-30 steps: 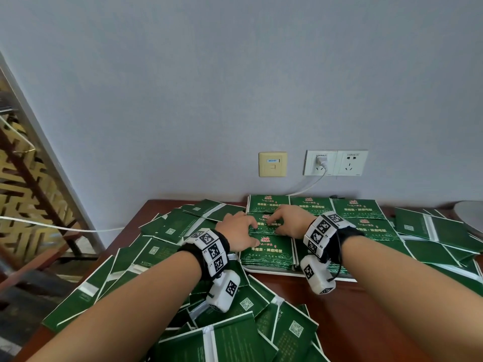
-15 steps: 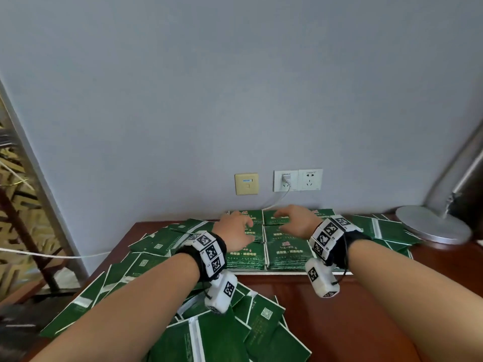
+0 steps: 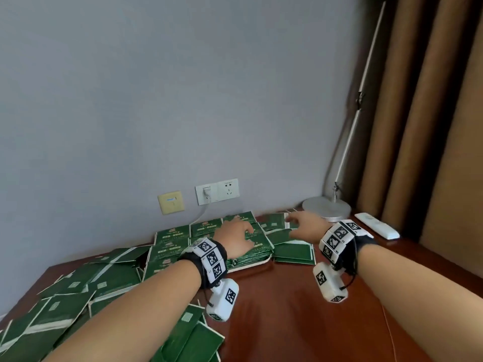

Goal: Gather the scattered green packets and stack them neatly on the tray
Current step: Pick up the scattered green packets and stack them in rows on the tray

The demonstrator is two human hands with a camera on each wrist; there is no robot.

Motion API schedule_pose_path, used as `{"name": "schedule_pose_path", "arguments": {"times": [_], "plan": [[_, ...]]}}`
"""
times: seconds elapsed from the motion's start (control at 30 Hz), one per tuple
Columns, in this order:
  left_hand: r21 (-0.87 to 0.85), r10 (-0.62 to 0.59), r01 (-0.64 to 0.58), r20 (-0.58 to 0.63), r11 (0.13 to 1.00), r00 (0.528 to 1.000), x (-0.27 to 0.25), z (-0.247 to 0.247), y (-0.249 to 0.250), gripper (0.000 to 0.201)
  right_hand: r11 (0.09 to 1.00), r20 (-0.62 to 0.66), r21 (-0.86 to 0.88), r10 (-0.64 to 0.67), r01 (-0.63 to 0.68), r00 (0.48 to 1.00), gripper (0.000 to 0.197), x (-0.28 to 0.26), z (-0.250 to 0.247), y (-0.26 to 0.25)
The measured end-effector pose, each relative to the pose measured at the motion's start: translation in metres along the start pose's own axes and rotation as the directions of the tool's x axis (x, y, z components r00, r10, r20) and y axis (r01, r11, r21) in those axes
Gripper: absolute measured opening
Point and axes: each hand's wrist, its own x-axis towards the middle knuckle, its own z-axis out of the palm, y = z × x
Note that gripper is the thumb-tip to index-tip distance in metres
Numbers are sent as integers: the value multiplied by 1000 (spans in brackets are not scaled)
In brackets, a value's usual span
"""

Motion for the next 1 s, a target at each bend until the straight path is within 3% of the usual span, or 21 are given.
{"name": "schedule_pose_path", "arguments": {"times": [0.23, 0.4, 0.77, 1.0], "plan": [[33, 110, -112, 55, 993, 992, 34, 36, 68, 37, 987, -12, 62, 147, -146, 989, 47, -31, -18, 86], [58, 118, -125, 109, 990, 987, 64, 53, 90, 36, 968, -18, 139, 215, -211, 976, 55, -26, -19, 123], [110, 51, -76, 221, 991, 974, 123, 89, 84, 39, 968, 89, 140, 198, -209, 976, 59, 39, 9, 147], [163, 48, -100, 297, 982, 954, 156, 101, 71, 48, 954, 121, 227, 173, -197, 977, 56, 95, 28, 143]]}}
